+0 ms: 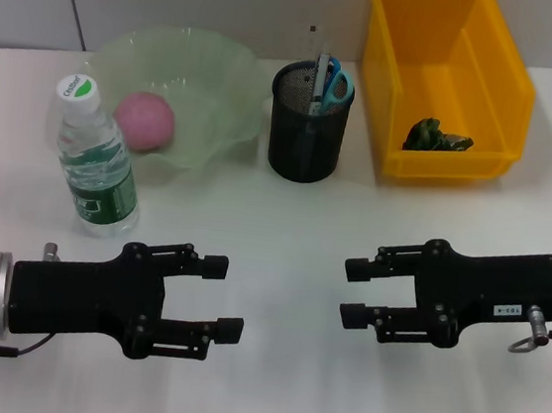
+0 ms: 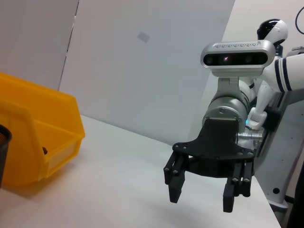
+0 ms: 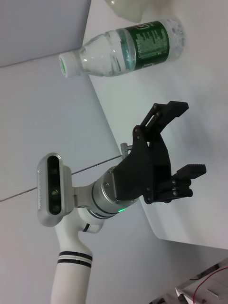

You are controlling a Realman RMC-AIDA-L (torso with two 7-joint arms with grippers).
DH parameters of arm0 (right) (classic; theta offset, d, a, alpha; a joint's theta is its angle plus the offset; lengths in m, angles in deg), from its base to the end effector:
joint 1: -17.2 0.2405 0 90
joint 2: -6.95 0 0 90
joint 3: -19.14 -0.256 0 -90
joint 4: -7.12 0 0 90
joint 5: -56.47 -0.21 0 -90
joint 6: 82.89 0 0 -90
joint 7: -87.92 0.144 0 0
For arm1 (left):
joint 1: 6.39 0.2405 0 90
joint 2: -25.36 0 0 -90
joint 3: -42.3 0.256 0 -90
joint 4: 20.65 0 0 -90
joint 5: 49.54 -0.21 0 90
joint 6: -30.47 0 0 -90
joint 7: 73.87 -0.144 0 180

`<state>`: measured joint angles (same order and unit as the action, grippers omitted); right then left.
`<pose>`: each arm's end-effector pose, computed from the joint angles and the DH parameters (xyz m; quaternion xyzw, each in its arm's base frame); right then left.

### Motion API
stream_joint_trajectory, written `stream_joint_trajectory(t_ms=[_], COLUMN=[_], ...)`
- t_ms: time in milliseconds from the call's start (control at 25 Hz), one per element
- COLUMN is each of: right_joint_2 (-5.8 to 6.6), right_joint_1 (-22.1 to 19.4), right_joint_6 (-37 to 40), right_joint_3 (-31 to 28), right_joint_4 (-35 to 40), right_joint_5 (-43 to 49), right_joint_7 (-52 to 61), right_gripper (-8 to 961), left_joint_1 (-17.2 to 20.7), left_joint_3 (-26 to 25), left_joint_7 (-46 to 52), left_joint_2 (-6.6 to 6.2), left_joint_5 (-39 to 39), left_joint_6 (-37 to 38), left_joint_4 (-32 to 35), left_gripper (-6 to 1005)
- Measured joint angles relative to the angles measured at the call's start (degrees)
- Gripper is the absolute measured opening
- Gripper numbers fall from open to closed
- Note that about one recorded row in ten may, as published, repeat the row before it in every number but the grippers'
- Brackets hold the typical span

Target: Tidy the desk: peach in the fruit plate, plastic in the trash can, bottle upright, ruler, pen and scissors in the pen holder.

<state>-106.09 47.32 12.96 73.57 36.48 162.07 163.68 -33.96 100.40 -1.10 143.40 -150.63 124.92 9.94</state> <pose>0.2629 0.3038 -0.0037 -0.9535 0.1832 0.2390 0.0155 -0.2475 0.2874 -0.0364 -0.9445 -0.1715 -0.2800 0.0088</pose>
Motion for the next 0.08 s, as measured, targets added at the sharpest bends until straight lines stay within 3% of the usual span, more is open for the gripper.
stream_joint_trajectory(t_ms=[80], right_joint_2=[-0.05], right_joint_1=[0.0], right_joint_6=[0.0], right_joint_3=[0.0], right_joint_4=[0.0], right_joint_5=[0.0], right_joint_7=[0.0], right_gripper=[608], left_joint_1=[0.0], left_joint_3=[0.0], left_joint_7=[0.0], left_joint_2=[0.0], left_joint_5=[0.0], left_joint_6=[0.0], left_joint_4=[0.0], left_gripper=[802])
